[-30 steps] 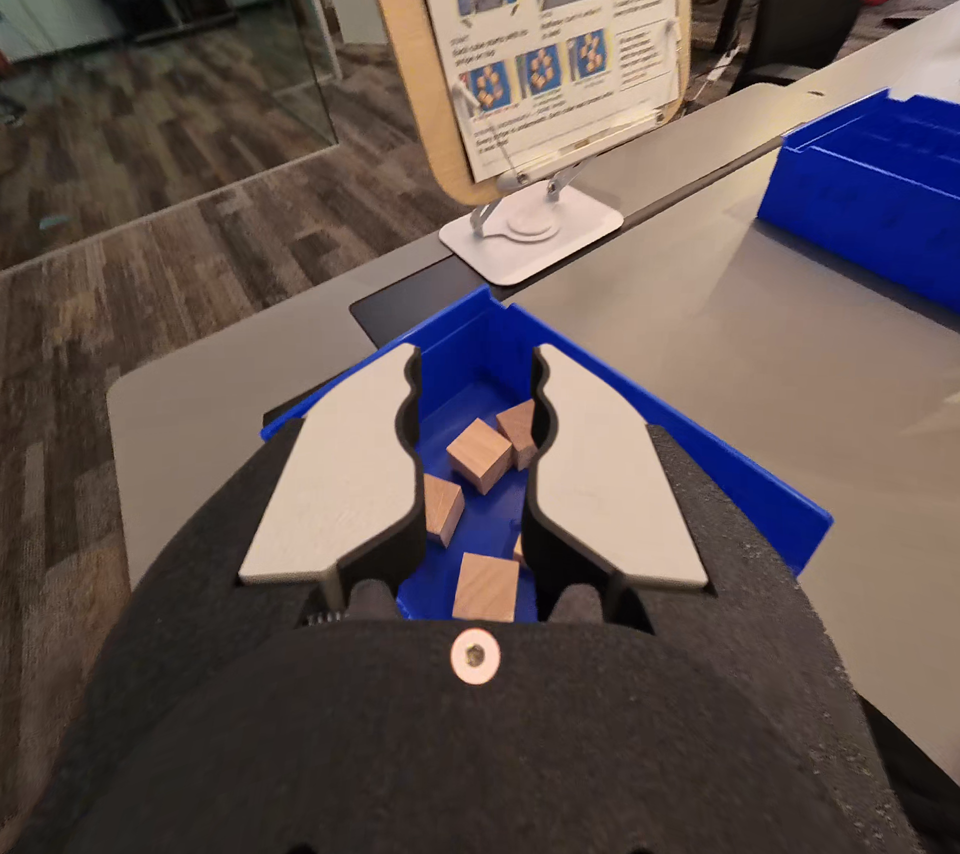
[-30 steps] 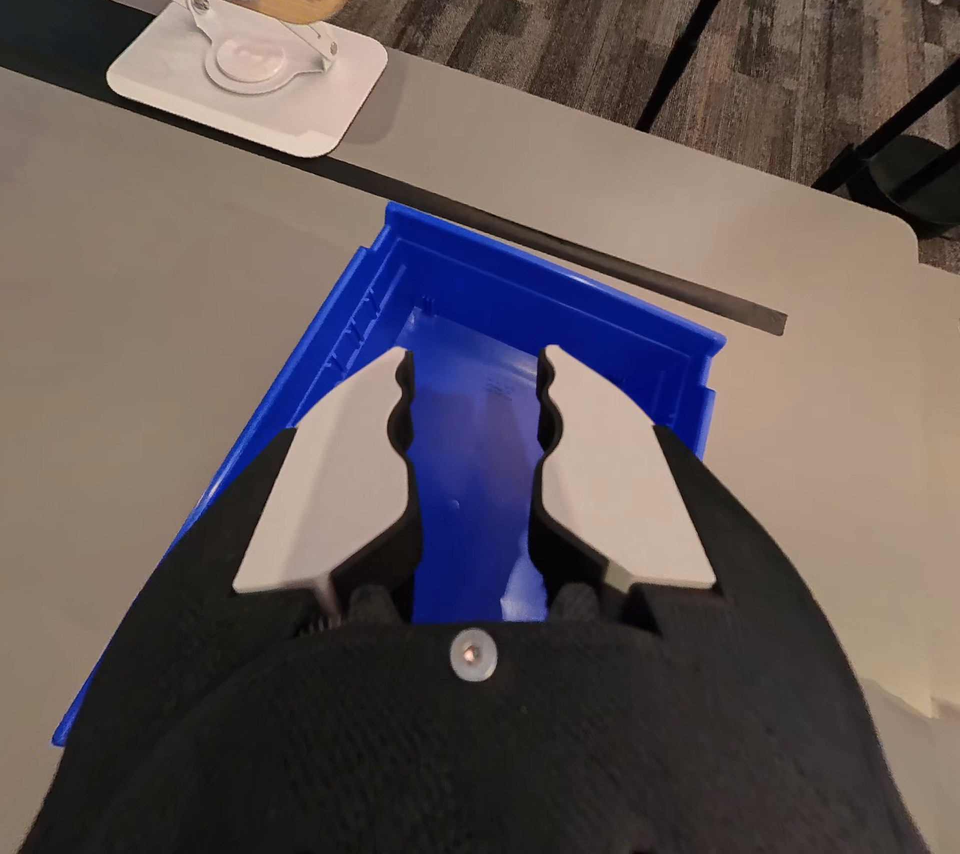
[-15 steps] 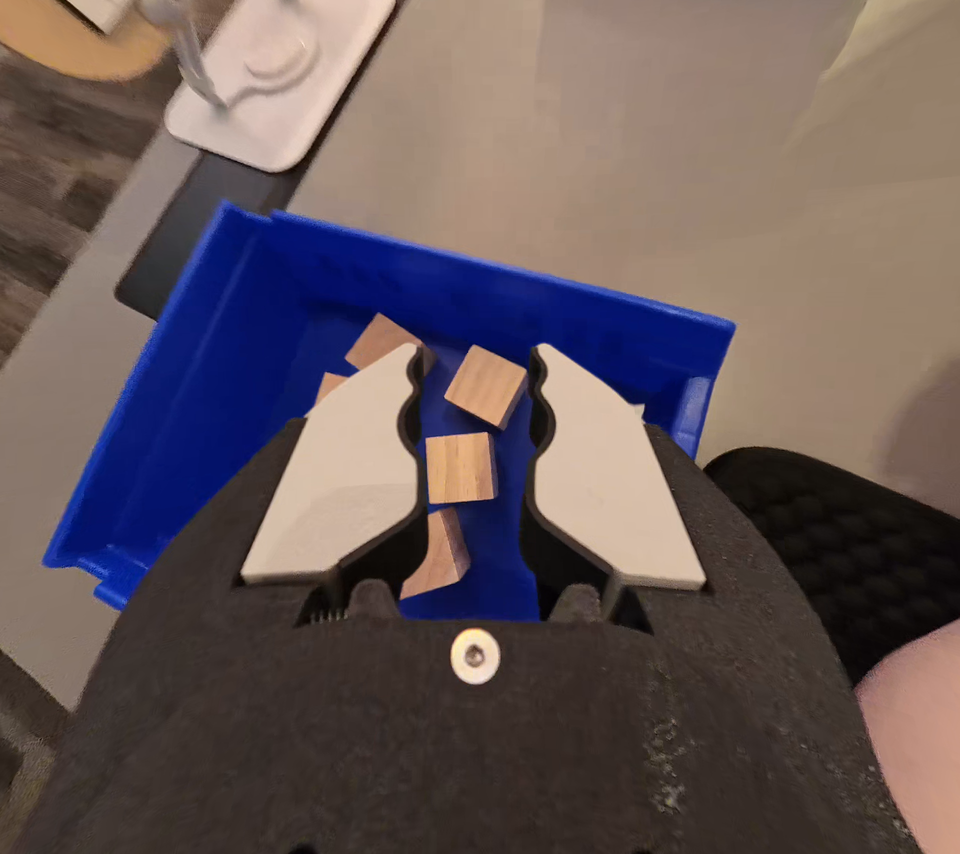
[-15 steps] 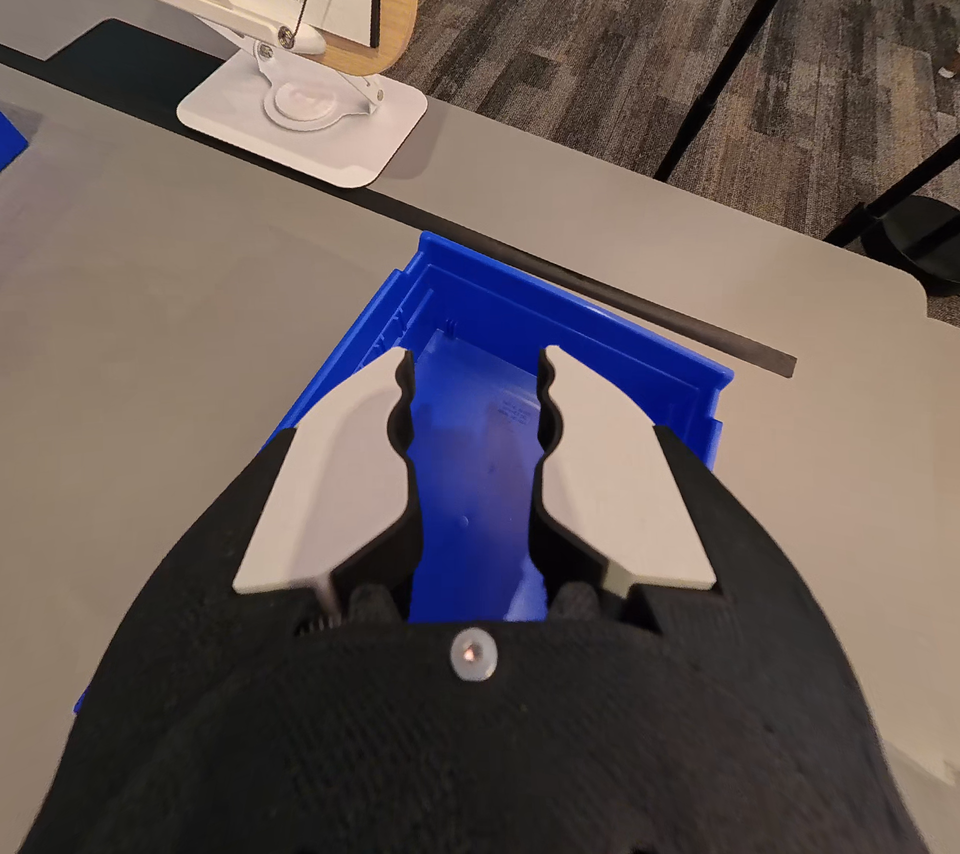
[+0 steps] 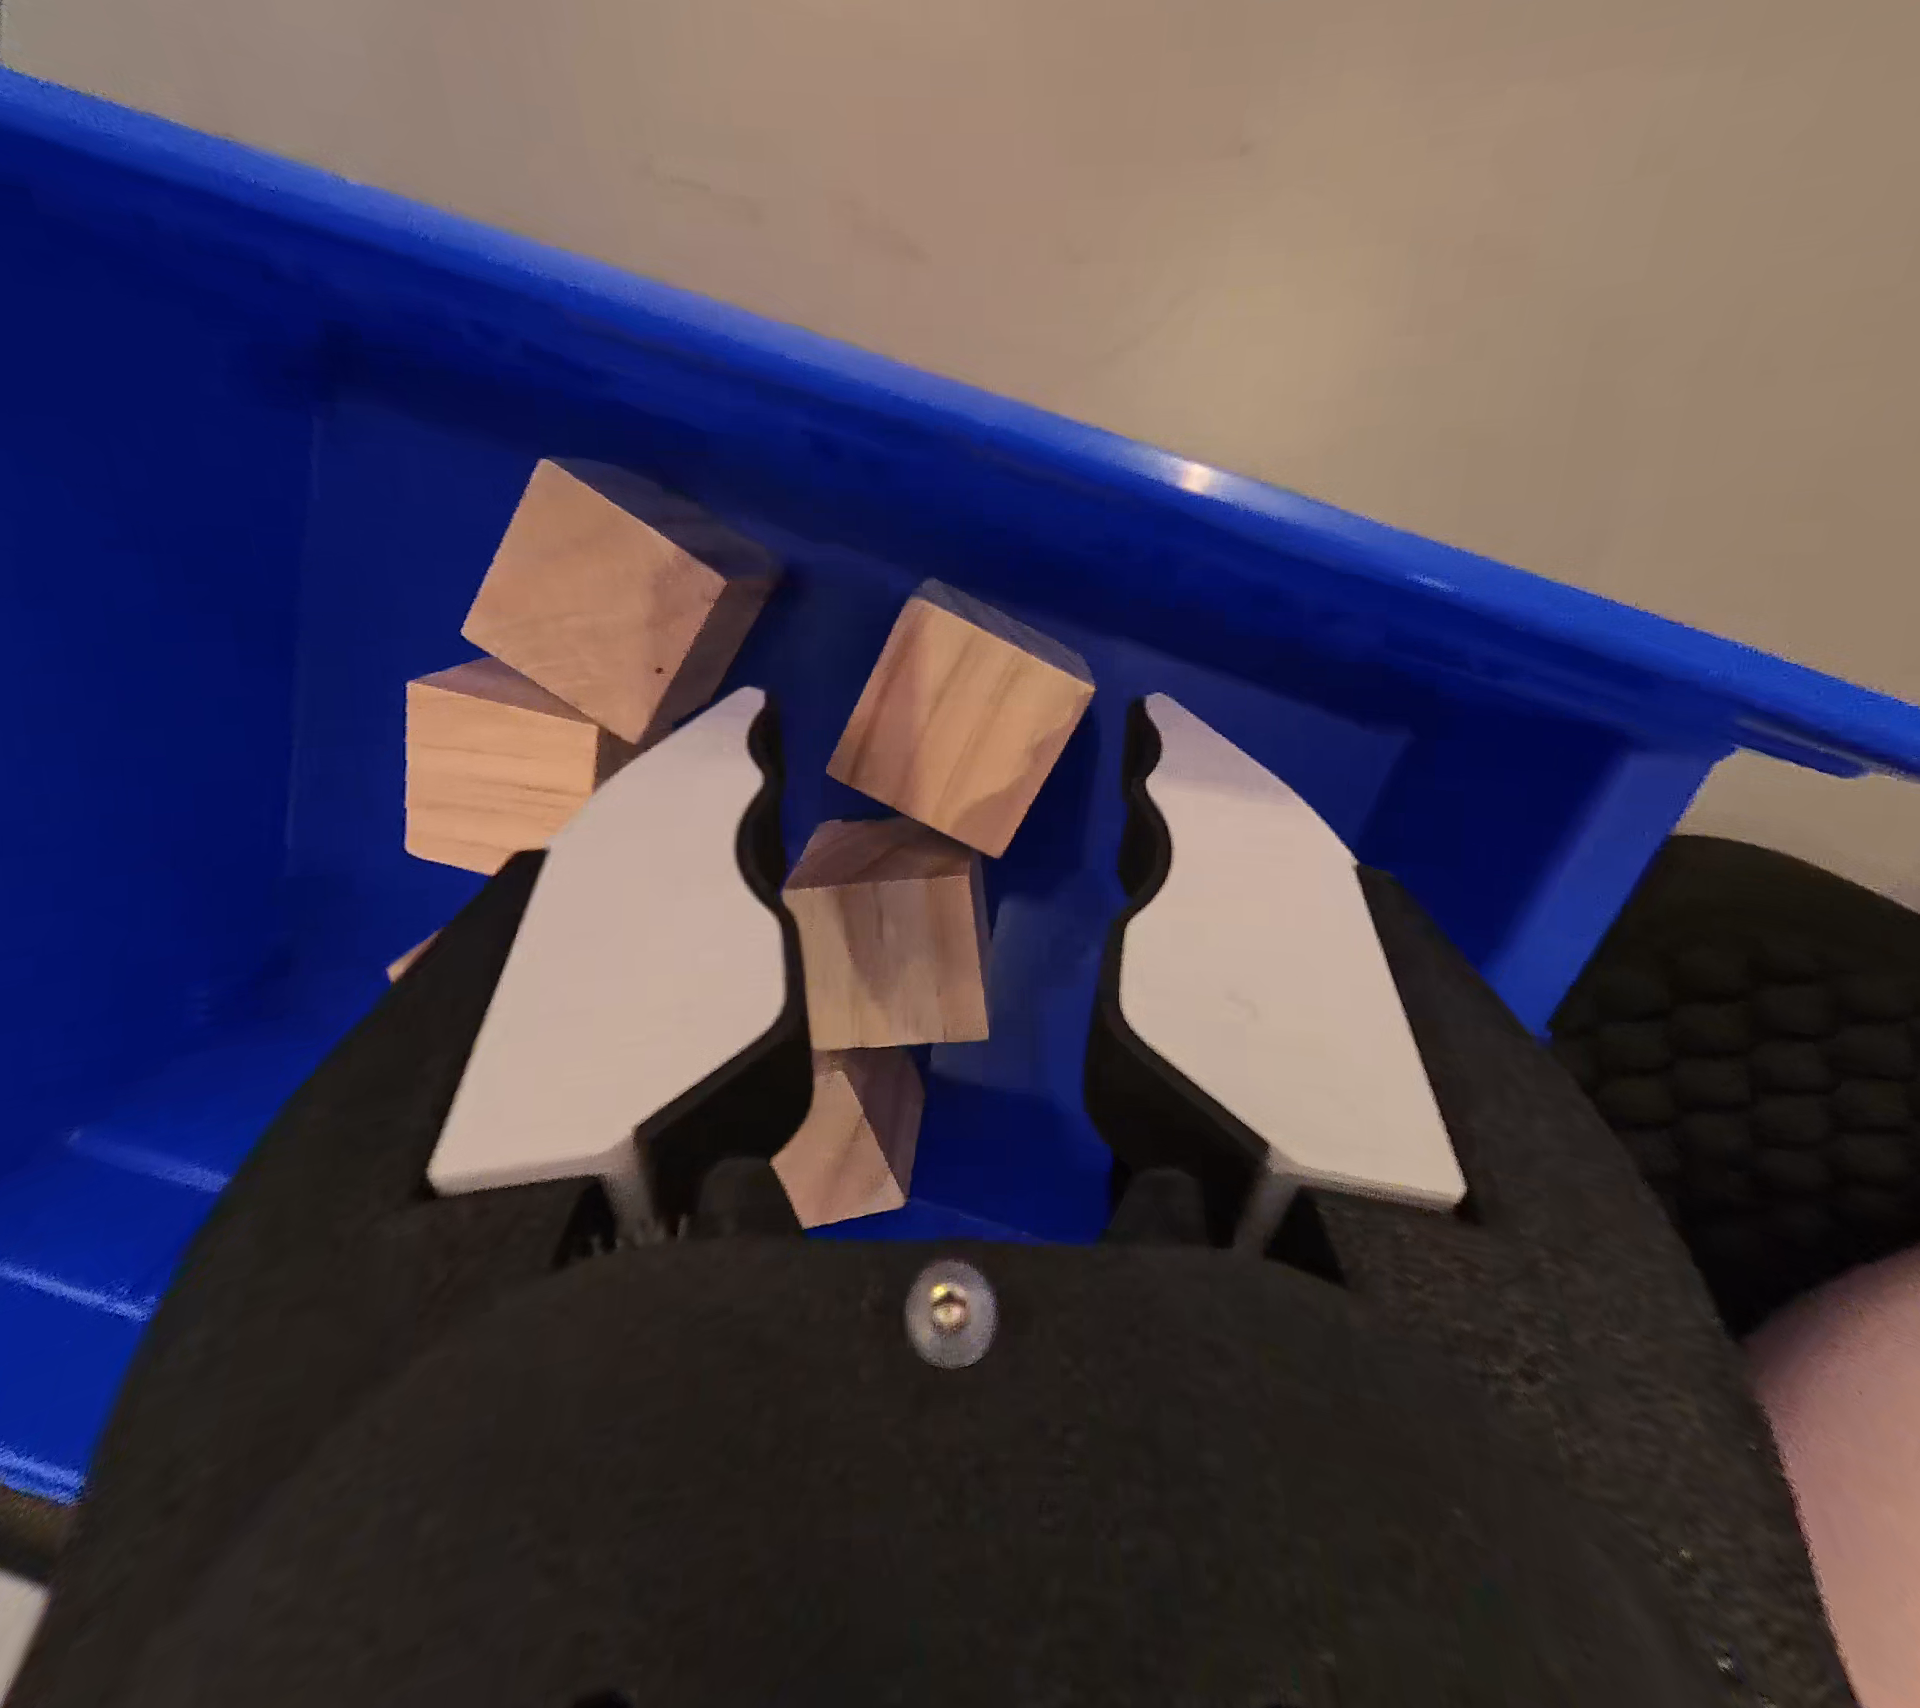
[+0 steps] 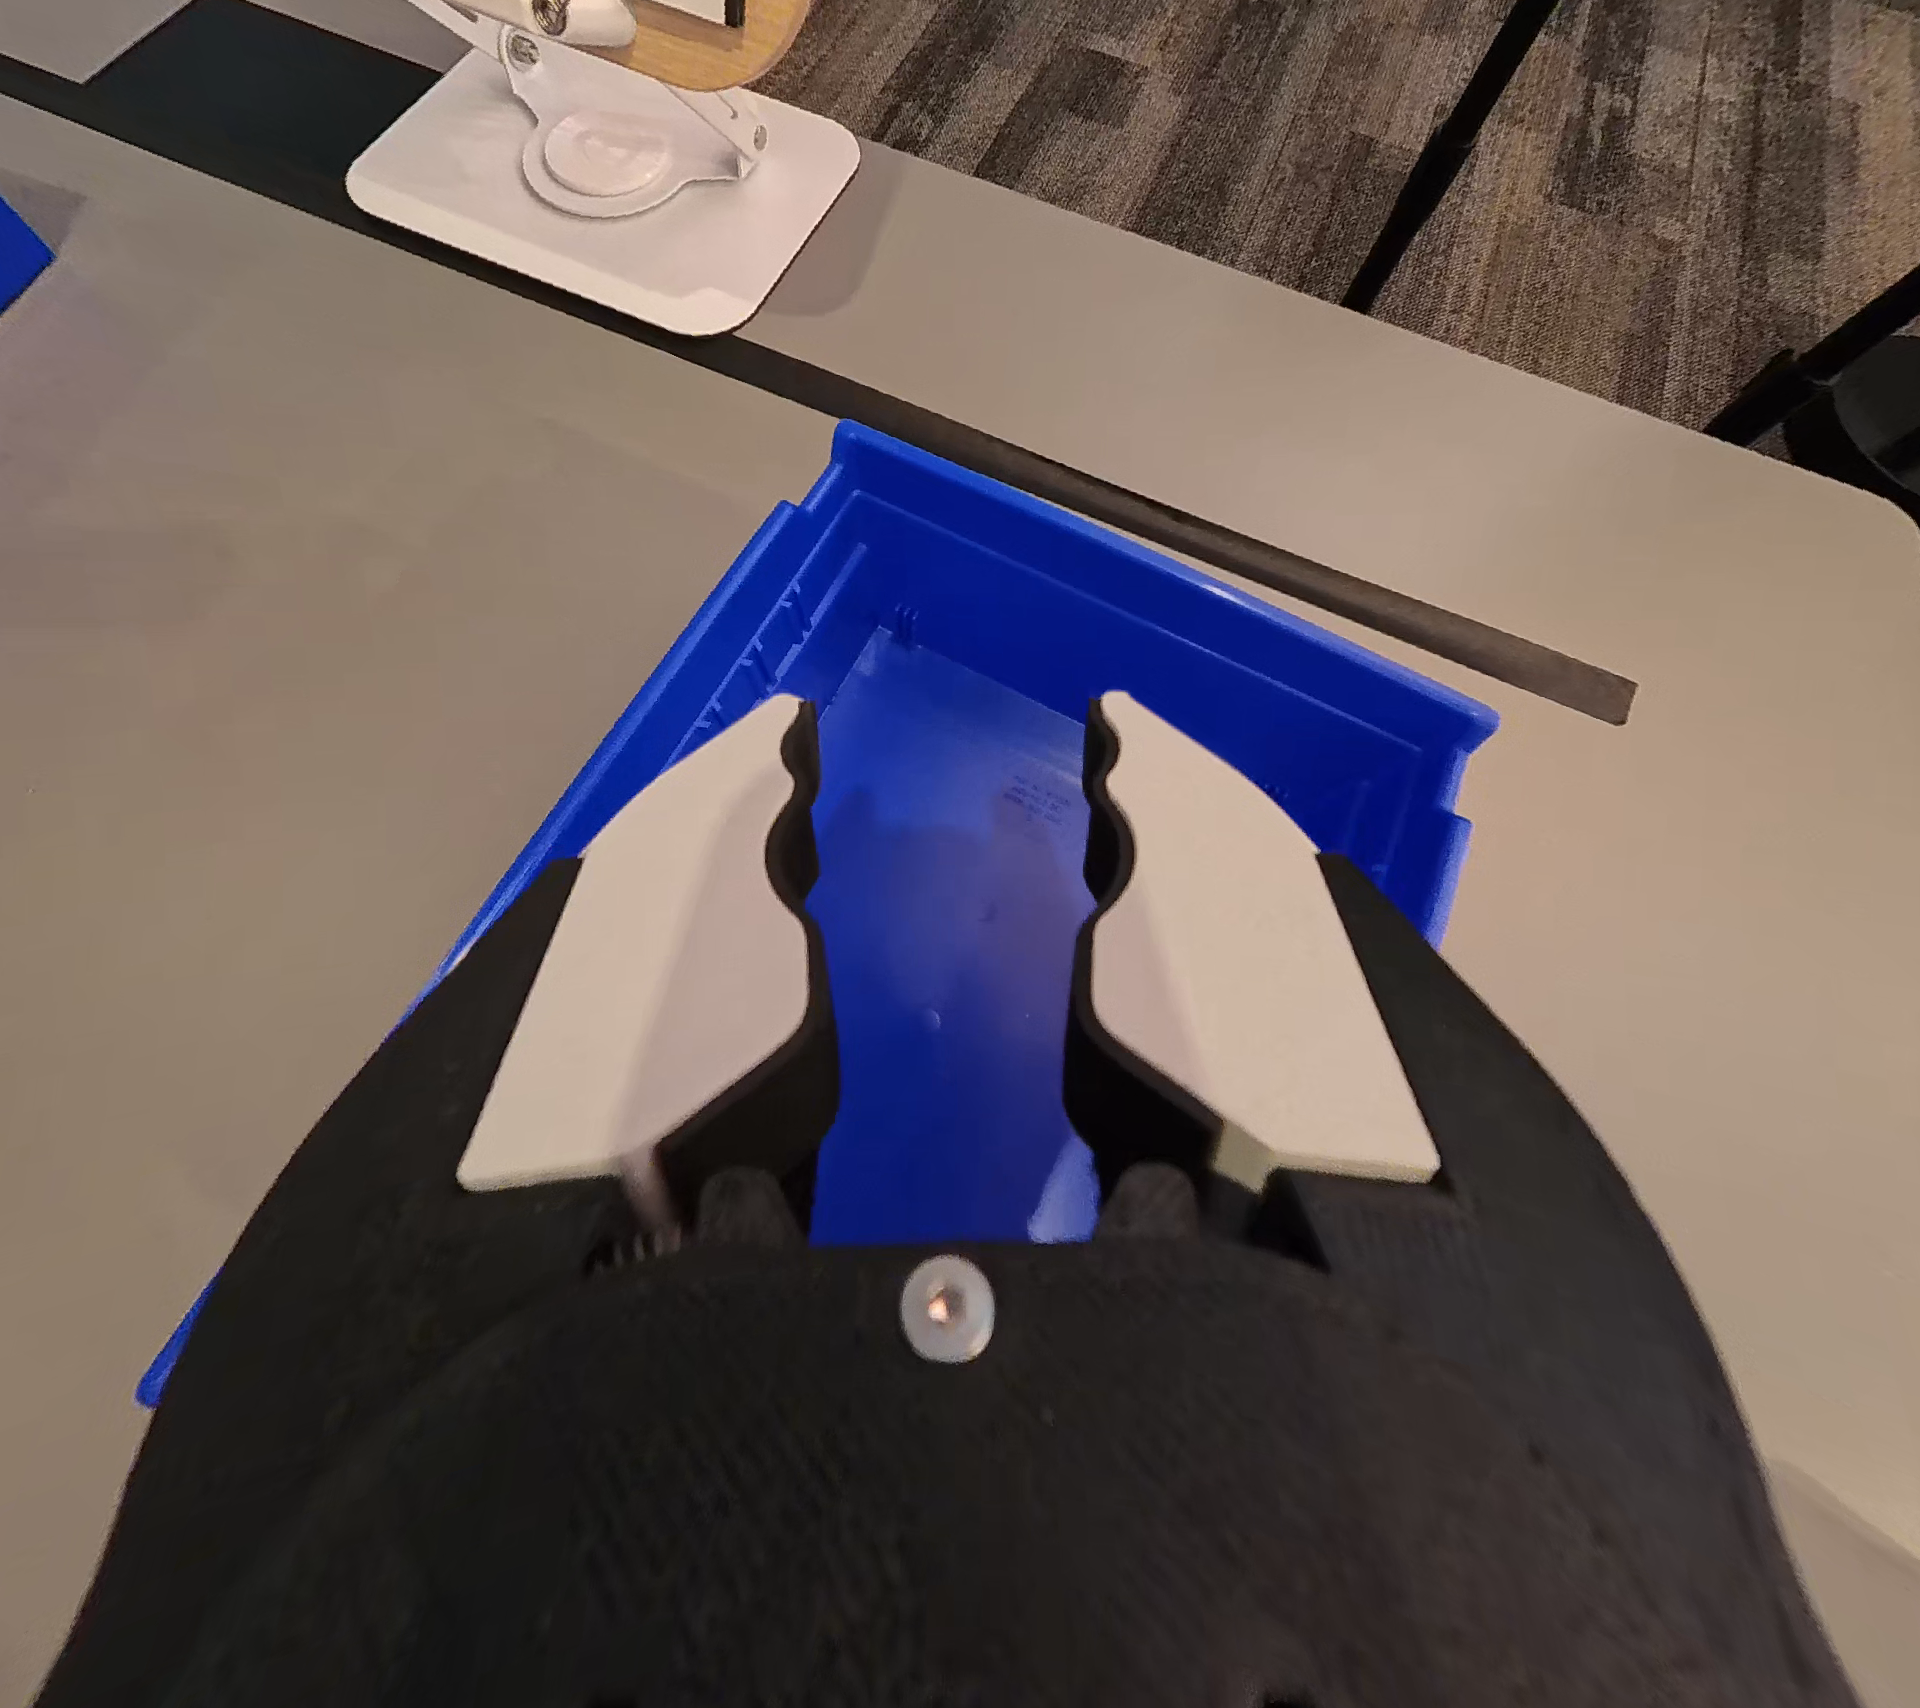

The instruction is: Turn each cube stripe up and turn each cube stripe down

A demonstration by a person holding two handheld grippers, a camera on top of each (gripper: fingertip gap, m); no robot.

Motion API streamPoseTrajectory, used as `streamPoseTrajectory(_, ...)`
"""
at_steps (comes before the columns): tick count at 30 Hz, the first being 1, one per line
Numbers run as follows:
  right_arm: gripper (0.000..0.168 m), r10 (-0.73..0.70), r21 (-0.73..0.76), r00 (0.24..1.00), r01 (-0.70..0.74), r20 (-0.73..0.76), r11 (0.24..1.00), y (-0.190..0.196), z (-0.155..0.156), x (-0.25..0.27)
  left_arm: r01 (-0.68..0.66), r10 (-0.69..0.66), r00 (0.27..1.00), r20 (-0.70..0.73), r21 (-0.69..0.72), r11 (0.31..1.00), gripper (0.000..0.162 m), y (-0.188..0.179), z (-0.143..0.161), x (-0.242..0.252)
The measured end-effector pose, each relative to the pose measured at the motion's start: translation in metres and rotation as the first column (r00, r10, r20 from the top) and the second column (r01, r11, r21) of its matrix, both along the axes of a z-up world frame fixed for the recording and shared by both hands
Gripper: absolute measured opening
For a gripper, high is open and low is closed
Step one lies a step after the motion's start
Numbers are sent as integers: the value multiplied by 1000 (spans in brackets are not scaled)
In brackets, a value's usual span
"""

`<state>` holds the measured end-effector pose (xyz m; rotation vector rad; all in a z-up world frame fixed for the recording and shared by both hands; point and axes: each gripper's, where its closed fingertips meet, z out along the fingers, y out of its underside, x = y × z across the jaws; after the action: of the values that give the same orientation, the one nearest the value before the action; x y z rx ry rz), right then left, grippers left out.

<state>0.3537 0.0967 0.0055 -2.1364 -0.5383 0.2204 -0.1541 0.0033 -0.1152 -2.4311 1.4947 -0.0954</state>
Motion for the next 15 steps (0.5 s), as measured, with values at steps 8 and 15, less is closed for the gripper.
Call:
streamPoseTrajectory(8, 51, 16, -30, 1000, -16, 7, 999, 0, -7, -2, 6, -12, 996, -91, -58, 998, 59, -1, -22, -9)
streamPoseTrajectory(15, 51, 25, -50, 1000, -24, 5, 998, 0, -11, -3, 41, -49, 990, -132, -61, 997, 53, -1, -31, -9)
